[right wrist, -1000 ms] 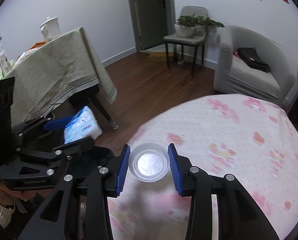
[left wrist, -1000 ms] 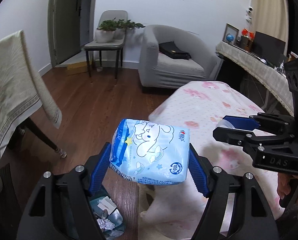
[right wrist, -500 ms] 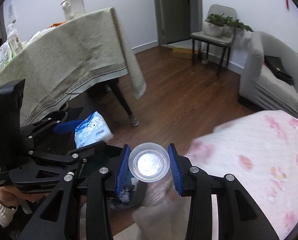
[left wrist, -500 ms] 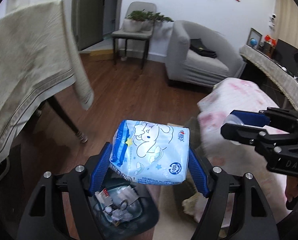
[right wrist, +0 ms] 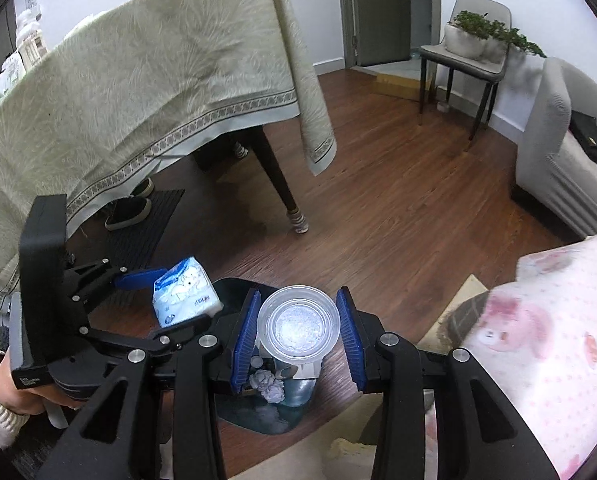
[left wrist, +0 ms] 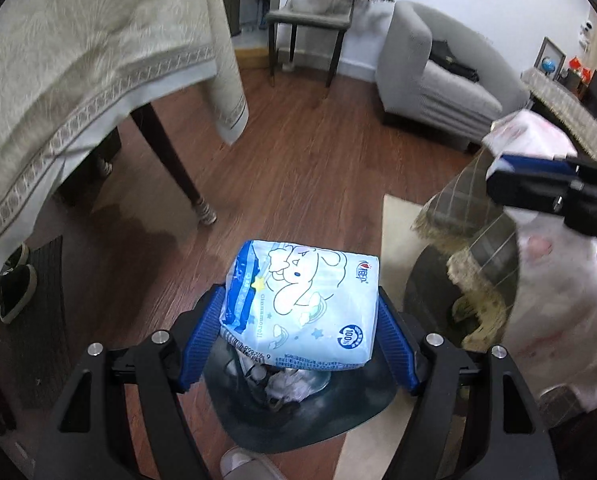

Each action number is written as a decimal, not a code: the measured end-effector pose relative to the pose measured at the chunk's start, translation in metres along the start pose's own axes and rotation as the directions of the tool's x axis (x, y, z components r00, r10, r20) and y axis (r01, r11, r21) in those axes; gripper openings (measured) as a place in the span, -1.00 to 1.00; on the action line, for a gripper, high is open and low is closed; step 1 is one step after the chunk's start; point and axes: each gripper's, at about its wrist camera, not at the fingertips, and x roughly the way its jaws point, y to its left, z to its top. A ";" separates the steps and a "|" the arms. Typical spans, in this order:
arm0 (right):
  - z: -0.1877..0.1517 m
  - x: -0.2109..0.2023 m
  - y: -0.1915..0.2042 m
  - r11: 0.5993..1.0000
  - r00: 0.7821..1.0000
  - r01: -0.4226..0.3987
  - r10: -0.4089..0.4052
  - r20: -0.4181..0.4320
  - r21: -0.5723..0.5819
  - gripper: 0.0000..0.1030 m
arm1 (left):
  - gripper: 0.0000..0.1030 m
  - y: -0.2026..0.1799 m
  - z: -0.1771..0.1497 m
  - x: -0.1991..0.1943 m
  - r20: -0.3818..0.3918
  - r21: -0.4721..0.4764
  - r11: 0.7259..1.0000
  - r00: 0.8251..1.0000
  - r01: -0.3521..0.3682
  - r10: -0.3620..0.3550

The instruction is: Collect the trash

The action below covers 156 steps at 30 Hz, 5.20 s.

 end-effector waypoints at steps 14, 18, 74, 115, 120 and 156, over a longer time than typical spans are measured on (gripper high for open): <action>0.002 0.048 0.023 0.999 0.997 -0.031 0.029 -0.076 -0.023 -0.23 | 0.76 0.023 -0.020 0.018 -0.107 0.007 1.000 0.994 0.018 -0.017; 0.000 0.062 0.026 0.999 0.994 -0.032 0.030 -0.108 -0.024 -0.23 | 0.76 0.030 -0.016 0.007 -0.072 -0.018 1.000 0.997 0.019 -0.021; -0.011 -0.057 0.024 0.994 0.992 0.109 -0.110 0.054 0.012 -0.06 | 0.73 0.006 0.004 -0.140 0.267 0.000 0.999 0.963 0.037 -0.036; -0.226 -0.243 -0.050 0.908 0.879 0.332 -0.397 0.266 0.257 0.93 | 0.92 -0.100 -0.086 -0.171 0.364 0.053 0.993 0.928 -0.108 0.082; -0.225 -0.242 -0.042 0.923 0.885 0.314 -0.370 0.283 0.222 0.93 | 0.92 -0.098 -0.087 -0.169 0.348 0.043 0.994 0.934 -0.102 0.080; -0.226 -0.242 -0.044 0.926 0.890 0.291 -0.355 0.286 0.241 0.93 | 0.92 -0.095 -0.089 -0.162 0.317 0.029 0.996 0.946 -0.085 0.071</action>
